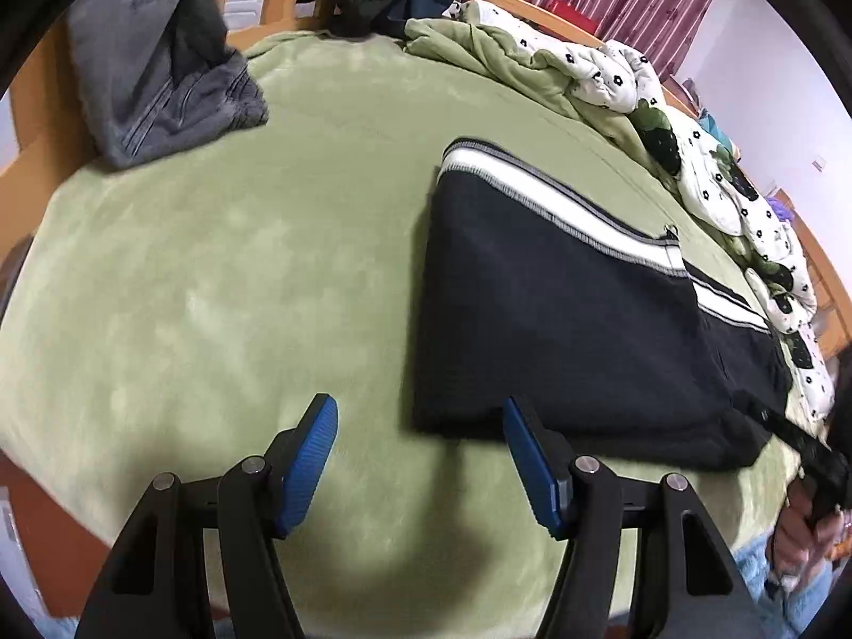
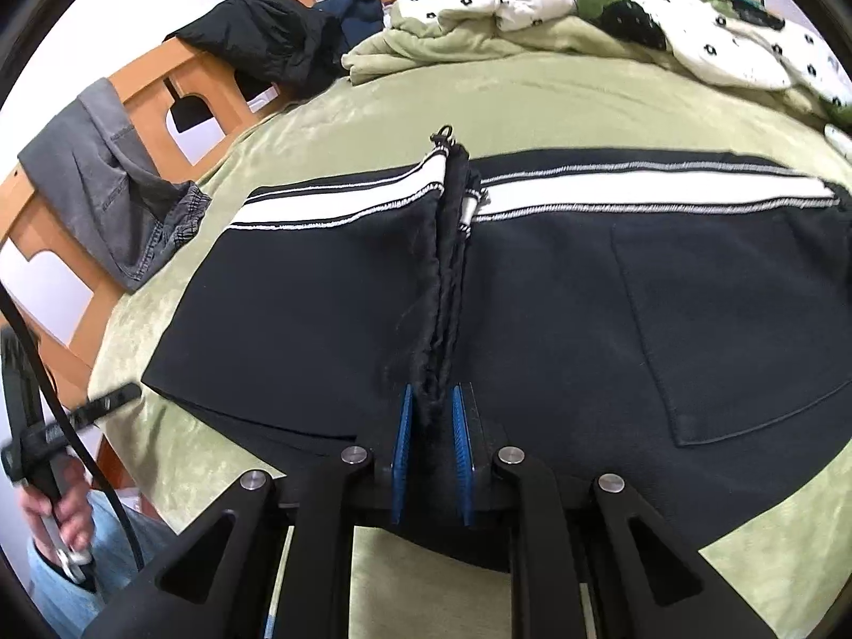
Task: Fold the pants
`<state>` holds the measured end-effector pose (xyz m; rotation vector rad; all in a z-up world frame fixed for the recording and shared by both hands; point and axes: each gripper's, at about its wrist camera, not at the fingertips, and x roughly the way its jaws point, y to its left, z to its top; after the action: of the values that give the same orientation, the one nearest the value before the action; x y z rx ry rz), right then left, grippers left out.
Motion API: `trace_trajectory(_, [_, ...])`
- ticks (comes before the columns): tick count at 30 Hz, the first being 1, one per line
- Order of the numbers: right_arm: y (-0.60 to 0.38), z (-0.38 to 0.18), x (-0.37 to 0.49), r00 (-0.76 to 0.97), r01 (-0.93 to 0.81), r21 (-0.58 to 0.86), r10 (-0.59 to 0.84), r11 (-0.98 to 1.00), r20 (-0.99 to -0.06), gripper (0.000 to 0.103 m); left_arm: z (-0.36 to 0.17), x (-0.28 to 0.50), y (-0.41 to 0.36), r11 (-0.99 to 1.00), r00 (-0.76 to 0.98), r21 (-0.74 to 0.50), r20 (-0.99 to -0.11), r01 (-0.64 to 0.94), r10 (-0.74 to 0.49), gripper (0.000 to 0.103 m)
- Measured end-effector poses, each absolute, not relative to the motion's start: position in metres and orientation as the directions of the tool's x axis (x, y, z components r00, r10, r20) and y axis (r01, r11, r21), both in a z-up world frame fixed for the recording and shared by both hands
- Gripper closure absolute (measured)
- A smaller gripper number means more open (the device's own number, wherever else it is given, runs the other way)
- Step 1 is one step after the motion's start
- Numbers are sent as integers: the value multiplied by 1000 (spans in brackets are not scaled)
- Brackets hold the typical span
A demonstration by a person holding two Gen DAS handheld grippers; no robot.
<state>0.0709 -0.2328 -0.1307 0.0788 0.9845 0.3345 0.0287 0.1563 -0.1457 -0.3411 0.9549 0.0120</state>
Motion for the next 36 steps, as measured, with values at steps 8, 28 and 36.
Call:
trace_trajectory(8, [-252, -118, 55, 612, -207, 83, 195, 975, -766, 66, -171, 45, 144, 952, 526, -236, -844, -195, -101, 38])
trace_trajectory(28, [-280, -165, 92, 566, -60, 84, 104, 995, -818, 49, -182, 43, 158, 876, 606, -441, -757, -196, -245, 43])
trace_trajectory(36, [-265, -182, 88, 631, -101, 11, 73, 995, -773, 18, -185, 40, 157, 865, 627, -465, -735, -189, -258, 43])
